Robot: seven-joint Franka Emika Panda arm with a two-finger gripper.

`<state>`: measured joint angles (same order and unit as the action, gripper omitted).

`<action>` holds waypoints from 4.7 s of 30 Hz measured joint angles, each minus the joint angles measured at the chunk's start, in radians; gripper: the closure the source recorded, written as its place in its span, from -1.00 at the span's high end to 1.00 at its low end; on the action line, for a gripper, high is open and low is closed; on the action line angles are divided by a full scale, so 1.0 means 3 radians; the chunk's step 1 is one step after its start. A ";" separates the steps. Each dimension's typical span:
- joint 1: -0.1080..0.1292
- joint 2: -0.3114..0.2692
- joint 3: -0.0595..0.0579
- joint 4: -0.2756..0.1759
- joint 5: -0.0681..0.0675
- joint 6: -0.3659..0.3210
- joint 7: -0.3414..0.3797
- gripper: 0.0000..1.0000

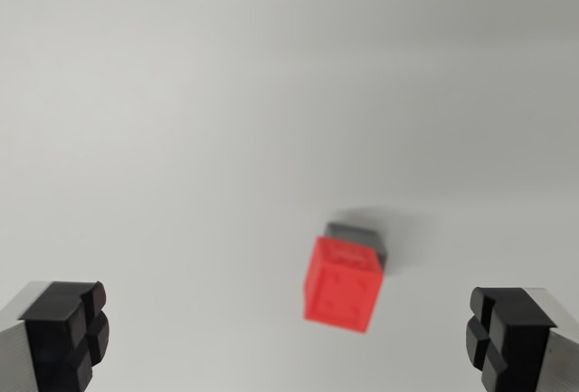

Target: Destack cube

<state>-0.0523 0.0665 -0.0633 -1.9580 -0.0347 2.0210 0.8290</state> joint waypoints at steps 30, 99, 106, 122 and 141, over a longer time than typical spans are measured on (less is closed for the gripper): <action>-0.0006 -0.0071 -0.0018 -0.0217 0.0000 0.0132 0.0031 1.00; -0.0155 -0.0061 -0.0279 -0.2207 0.0145 0.2128 0.0239 1.00; -0.0155 0.0204 -0.0256 -0.2209 0.0246 0.2398 0.0169 1.00; -0.0179 0.0573 -0.0192 -0.2177 0.0407 0.2733 0.0051 1.00; -0.0182 0.0585 -0.0188 -0.2173 0.0415 0.2746 0.0043 -1.00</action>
<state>-0.1070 0.2420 -0.1198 -2.6098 0.0899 2.8446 0.8418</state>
